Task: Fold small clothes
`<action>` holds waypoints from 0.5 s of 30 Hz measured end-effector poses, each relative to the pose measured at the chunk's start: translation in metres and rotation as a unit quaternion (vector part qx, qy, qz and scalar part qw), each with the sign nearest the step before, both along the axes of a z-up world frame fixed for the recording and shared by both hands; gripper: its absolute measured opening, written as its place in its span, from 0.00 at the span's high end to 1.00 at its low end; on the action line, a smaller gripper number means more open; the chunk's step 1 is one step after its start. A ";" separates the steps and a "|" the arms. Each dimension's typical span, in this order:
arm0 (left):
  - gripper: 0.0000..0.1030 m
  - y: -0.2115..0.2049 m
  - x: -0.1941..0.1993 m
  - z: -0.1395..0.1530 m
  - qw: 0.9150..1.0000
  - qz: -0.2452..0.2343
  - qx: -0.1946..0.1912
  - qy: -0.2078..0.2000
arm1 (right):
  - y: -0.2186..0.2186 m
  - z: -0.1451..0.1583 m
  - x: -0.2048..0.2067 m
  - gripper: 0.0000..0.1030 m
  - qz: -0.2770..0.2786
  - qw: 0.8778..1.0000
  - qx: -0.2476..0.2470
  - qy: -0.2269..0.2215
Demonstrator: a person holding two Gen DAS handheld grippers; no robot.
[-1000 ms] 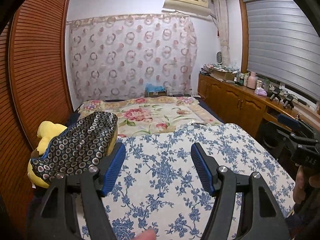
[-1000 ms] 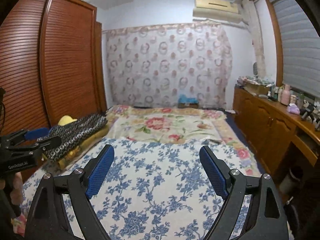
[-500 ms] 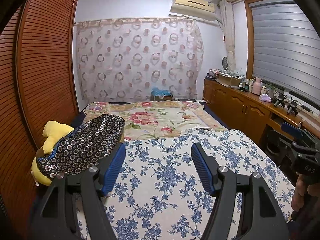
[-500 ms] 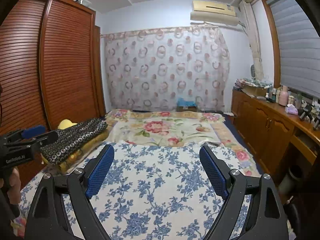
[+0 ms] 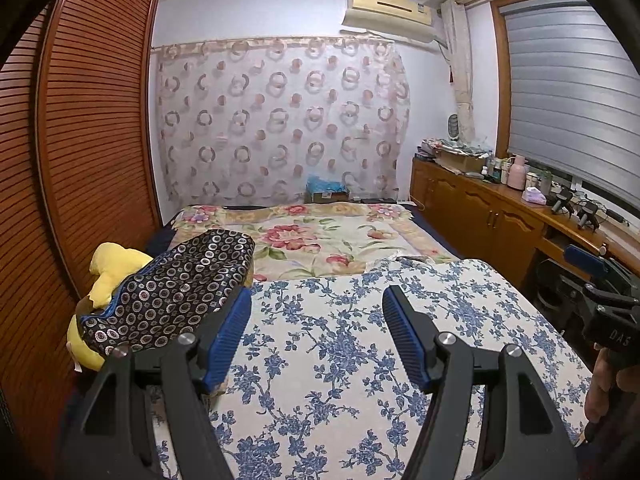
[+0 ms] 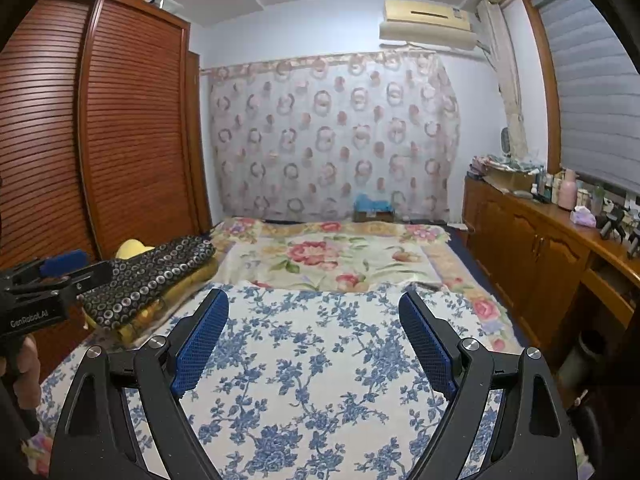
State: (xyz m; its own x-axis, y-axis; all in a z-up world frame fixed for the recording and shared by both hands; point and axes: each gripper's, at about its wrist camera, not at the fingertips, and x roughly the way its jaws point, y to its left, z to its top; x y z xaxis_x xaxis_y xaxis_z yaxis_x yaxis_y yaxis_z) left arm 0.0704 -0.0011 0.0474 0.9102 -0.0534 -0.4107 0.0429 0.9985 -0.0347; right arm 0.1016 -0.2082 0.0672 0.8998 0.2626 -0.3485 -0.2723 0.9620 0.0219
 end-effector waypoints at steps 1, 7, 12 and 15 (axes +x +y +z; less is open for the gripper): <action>0.34 0.000 0.000 0.000 1.000 0.000 0.000 0.000 | 0.000 0.000 0.000 0.14 0.001 1.000 0.000 0.001; 0.34 0.003 0.000 0.000 1.000 0.002 0.001 0.000 | 0.000 0.000 -0.001 0.14 0.000 1.000 0.000 0.001; 0.34 0.005 -0.001 0.000 1.000 0.002 0.001 -0.001 | 0.001 -0.001 0.000 0.14 0.001 1.000 0.000 0.001; 0.34 0.004 -0.001 -0.001 1.000 0.003 0.002 -0.001 | 0.000 -0.001 0.000 0.14 0.001 1.000 0.000 0.001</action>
